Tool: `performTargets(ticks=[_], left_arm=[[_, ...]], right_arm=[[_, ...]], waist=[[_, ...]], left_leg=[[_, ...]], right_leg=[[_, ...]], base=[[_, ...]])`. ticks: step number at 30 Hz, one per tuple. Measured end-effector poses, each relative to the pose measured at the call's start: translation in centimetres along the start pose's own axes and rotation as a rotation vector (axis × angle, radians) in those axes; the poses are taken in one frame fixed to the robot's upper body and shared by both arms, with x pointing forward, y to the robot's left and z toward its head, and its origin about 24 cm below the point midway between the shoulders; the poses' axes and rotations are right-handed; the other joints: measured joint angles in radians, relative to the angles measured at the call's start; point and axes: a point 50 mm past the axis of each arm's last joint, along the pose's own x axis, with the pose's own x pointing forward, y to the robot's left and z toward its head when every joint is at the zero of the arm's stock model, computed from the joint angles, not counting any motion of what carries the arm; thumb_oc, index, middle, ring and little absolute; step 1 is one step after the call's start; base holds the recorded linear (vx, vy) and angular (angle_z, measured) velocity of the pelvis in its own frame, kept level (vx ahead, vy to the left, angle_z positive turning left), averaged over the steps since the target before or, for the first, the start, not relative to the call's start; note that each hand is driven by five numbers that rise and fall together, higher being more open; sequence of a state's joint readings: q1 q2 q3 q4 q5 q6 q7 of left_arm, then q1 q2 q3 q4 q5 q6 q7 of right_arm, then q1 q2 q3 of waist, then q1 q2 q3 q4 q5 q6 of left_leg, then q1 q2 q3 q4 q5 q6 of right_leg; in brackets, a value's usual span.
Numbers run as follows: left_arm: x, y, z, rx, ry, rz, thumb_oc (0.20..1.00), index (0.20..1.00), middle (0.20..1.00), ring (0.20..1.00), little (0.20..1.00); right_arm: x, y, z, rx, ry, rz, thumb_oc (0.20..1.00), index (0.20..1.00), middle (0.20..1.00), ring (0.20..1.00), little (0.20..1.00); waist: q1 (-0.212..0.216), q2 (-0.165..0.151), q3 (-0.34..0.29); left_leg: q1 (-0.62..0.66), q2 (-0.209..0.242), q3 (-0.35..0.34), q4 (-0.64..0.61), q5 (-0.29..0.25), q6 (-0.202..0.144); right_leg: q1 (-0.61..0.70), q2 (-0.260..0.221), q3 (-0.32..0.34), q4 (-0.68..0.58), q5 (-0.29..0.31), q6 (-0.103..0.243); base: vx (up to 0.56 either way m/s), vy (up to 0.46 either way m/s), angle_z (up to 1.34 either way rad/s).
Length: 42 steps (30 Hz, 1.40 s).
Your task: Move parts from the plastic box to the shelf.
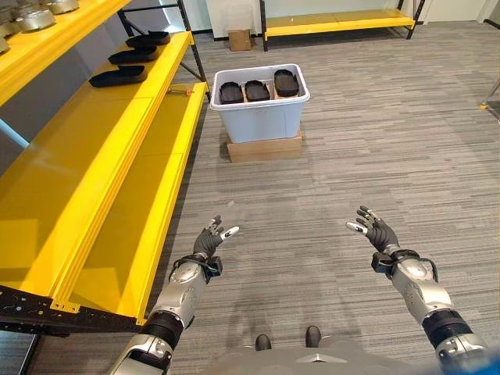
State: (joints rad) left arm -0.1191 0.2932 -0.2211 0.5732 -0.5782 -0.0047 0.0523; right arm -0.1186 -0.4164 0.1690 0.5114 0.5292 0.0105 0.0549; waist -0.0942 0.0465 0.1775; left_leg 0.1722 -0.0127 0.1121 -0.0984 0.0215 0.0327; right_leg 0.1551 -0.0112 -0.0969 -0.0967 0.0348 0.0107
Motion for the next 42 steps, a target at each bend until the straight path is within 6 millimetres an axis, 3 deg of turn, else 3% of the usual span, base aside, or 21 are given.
performTargets(ticks=[37, 42], left_arm=[[-0.1, 0.2, -0.5, -0.008, 0.042, 0.027, 1.0, 1.0, 1.0, 1.0, 1.0], [-0.4, 0.3, -1.1, -0.011, 0.061, 0.004, 1.0, 1.0, 1.0, 1.0, 1.0]], right_arm=[[0.0, 0.0, -0.2, -0.002, 0.021, -0.01, 1.0, 1.0, 1.0, 1.0, 1.0], [-0.1, 0.6, -0.4, 0.14, 0.048, 0.046, 1.0, 1.0, 1.0, 1.0, 1.0]], waist=[[0.002, -0.01, 0.006], [0.0, -0.01, 0.006]], left_leg=[[0.003, 0.004, -0.002, 0.001, 0.006, 0.005], [0.004, 0.004, -0.001, 0.0, 0.006, 0.004]], right_leg=[[0.004, 0.004, -0.004, 0.004, 0.004, -0.004], [0.005, 0.004, -0.003, 0.003, 0.004, -0.004]], base=[[0.0, 0.005, 0.0], [0.05, 0.058, 0.0]])
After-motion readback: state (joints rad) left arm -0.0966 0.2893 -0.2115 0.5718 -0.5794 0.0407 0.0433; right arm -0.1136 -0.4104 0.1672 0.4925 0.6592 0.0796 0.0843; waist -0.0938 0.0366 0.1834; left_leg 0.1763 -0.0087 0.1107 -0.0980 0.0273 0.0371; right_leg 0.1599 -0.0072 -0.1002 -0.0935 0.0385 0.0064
